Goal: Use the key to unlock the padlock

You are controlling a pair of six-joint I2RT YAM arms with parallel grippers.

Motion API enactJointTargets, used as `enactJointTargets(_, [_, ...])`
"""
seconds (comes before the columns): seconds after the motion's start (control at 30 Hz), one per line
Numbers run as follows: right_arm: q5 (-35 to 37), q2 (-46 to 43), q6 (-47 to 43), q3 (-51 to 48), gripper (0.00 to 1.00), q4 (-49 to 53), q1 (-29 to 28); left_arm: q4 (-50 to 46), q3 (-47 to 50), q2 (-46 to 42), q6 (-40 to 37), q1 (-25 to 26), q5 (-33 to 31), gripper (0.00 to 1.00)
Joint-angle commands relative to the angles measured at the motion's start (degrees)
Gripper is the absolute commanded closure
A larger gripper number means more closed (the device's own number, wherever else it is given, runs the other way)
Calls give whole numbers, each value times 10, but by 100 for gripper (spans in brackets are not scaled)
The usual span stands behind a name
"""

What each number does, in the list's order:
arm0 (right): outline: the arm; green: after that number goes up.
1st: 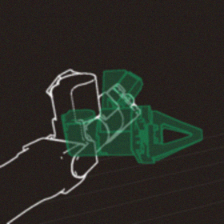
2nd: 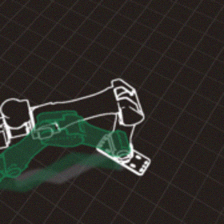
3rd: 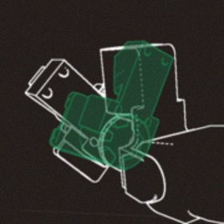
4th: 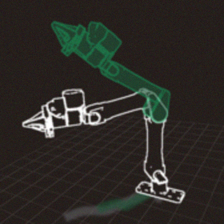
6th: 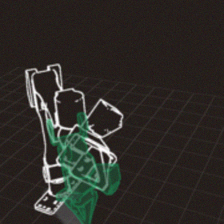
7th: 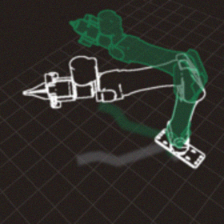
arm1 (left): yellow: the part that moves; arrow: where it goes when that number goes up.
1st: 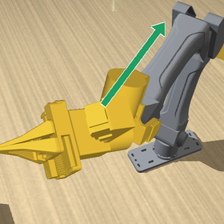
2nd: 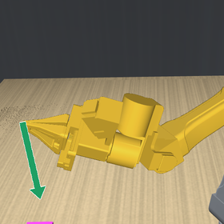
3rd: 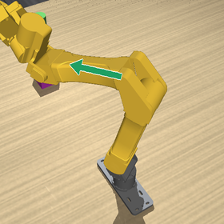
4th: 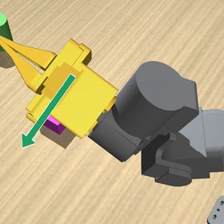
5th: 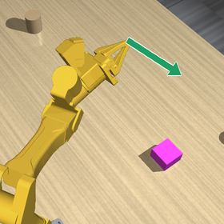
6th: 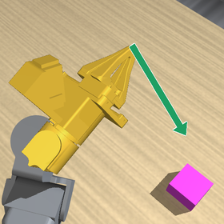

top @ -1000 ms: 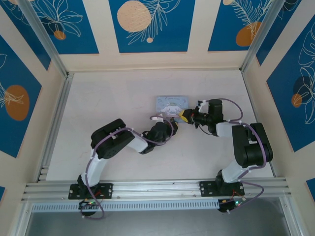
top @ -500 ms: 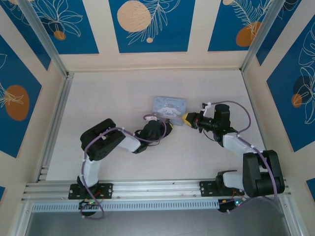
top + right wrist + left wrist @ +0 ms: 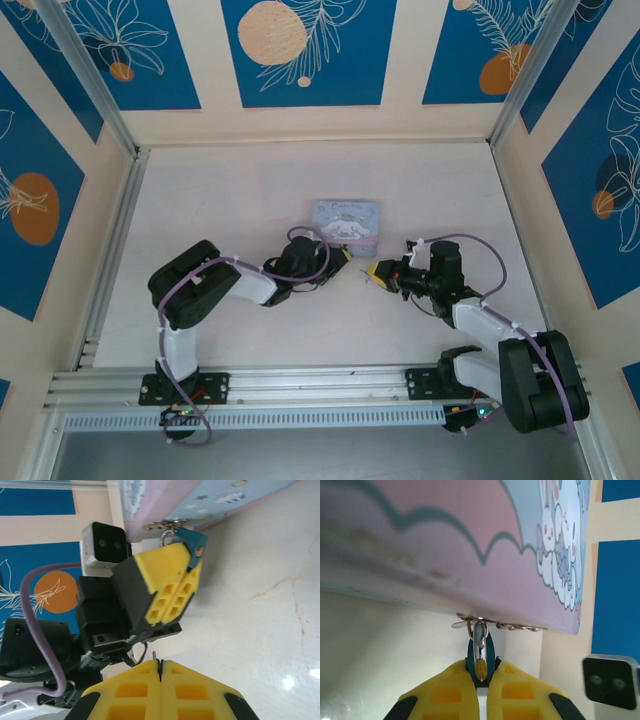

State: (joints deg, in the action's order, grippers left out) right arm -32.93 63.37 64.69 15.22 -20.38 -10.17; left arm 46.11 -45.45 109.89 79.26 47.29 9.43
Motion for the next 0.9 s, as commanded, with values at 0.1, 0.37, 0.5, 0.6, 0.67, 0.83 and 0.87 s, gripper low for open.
enactJointTargets(0.1, [16, -8, 17, -11, 100, -22, -4, 31, 10, -27, 61, -11, 48, 100])
enactJointTargets(0.37, [42, -16, 51, -28, 100, -54, -8, 80, 29, -25, 131, -13, 32, 100])
enactJointTargets(0.5, [55, -21, 63, -33, 100, -65, -11, 76, 35, -45, 141, -12, 26, 100])
enactJointTargets(0.6, [64, -20, 70, -32, 100, -76, -16, 50, 43, -75, 141, -12, 9, 100])
enactJointTargets(0.67, [73, -19, 74, -29, 100, -80, -20, 37, 49, -94, 138, -12, -6, 100])
enactJointTargets(0.83, [96, 0, 94, -23, 100, -109, -38, 16, 52, -124, 136, -12, -23, 100])
enactJointTargets(0.87, [101, 7, 100, -21, 100, -115, -43, 15, 51, -125, 135, -11, -23, 100])
